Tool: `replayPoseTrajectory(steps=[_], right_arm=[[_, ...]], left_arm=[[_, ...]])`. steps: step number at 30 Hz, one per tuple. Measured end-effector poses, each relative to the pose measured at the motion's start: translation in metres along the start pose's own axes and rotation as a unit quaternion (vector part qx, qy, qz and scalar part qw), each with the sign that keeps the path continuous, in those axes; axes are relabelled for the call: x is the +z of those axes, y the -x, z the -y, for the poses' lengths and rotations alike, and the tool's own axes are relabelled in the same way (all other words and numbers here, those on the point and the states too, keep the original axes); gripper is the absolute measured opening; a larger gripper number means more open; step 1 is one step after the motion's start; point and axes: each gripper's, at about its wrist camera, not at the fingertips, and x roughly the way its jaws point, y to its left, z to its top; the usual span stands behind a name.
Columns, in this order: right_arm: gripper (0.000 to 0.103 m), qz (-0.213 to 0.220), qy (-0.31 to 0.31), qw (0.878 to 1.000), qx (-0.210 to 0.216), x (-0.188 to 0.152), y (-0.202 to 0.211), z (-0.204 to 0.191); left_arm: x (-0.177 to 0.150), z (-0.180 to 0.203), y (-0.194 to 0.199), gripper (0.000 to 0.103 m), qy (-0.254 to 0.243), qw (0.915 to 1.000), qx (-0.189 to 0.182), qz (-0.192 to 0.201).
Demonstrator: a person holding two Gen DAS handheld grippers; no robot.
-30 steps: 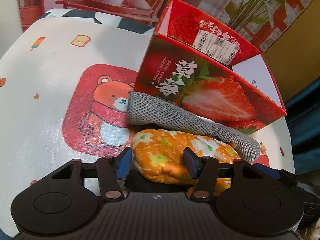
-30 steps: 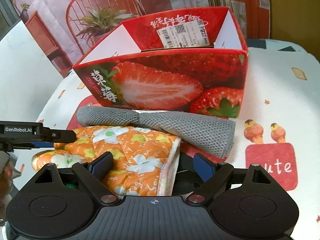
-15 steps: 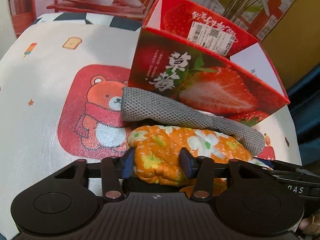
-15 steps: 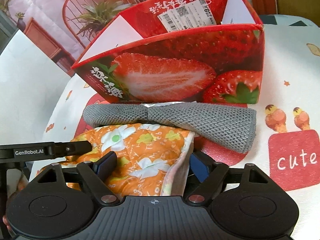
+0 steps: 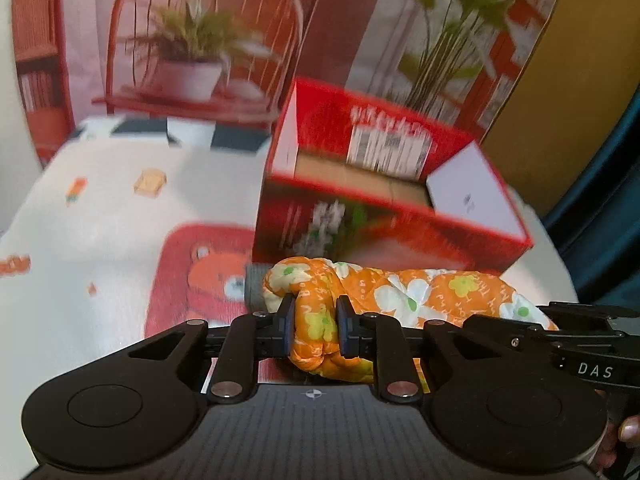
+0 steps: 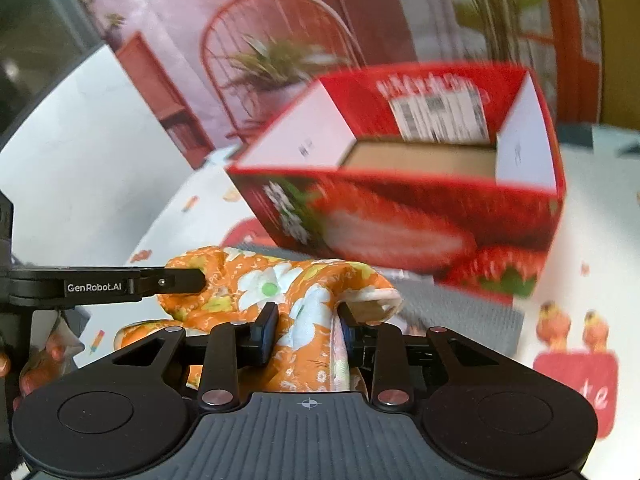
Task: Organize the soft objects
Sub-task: 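Lift the mitt with both grippers and carry it into the red box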
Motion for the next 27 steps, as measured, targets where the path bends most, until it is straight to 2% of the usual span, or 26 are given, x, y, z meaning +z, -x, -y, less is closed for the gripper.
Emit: replayPoseTrajectory(steps=[3,9,15,18,24,27], right_arm=[[0.028,0.017,0.027,0.999,0.008,0.014,0.01,-0.006],[0.028,0.025,0.094,0.995,0.011,0.042,0.018,-0.018],[0.025,0.013,0.158,0.987,-0.007,0.055,0.006,-0.022],[0.022,0.021,0.19,0.981,-0.031,0.062,-0.002,-0.023],[0.015,0.067,0.261,0.958,-0.096,0.079,-0.017,-0.027],[0.013,0.091,0.282,0.945,-0.138,0.086,-0.032,-0.024]], left_arm=[[0.014,0.007,0.014,0.022,-0.014,0.9991,0.003,0.039],[0.043,0.025,0.022,0.02,-0.055,0.9938,0.025,0.093],[0.069,0.041,0.007,0.019,-0.081,0.9898,0.032,0.113],[0.082,0.047,-0.004,0.019,-0.083,0.9886,0.035,0.121],[0.103,0.039,-0.027,0.019,-0.052,0.9892,0.024,0.135],[0.115,0.035,-0.048,0.02,-0.028,0.9922,0.017,0.12]])
